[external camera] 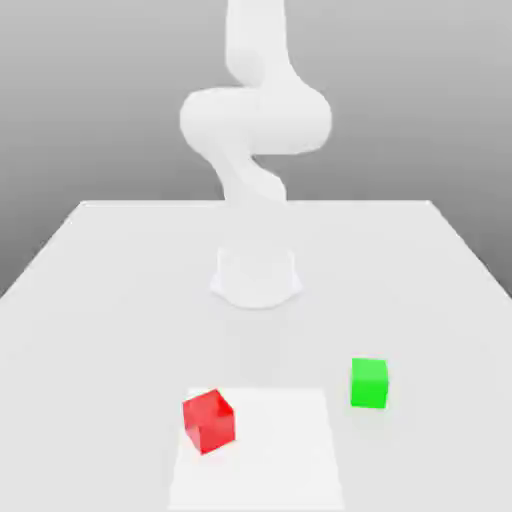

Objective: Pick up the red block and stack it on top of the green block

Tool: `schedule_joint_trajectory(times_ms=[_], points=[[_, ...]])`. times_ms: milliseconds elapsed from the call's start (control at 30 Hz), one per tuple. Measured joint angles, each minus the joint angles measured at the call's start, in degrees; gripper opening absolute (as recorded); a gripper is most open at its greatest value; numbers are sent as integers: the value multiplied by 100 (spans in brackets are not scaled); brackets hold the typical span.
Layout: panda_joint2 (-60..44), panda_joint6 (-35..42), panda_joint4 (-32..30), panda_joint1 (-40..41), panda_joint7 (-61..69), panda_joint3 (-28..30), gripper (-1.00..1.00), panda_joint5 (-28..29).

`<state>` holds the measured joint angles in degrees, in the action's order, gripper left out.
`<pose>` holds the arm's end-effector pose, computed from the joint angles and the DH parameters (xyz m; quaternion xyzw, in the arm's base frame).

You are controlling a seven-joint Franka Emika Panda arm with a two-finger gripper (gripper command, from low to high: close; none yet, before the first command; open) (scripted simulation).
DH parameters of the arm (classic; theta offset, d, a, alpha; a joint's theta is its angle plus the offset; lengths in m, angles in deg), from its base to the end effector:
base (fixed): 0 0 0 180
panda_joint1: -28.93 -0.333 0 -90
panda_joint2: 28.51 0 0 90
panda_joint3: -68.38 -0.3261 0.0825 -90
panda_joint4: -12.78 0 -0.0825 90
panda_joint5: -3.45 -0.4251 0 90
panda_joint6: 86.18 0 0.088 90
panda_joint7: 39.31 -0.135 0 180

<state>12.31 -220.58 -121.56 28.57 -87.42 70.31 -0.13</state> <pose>0.4334 -0.0130 0.6454 -0.8444 0.4049 -0.3043 0.1747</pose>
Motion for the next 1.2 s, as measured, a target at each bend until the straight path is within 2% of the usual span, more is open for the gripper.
schedule_joint_trajectory(times_ms=[200,400,533,667,733,1033,1067,1200], points=[[-1421,-672,-658,-25,-710,242,0,-827],[-2731,-1345,-1295,89,-1732,170,0,-1139],[-3510,-1851,-1740,249,-2760,101,0,-862],[-4159,-2366,-2174,459,-4201,236,0,41],[-4395,-2573,-2211,404,-4454,312,0,218],[-5503,-3513,-2080,514,-4330,129,0,-9],[-5599,-3591,-2073,544,-4308,91,-100,-45],[-5599,-3599,-2073,545,-4314,90,-100,-39]])
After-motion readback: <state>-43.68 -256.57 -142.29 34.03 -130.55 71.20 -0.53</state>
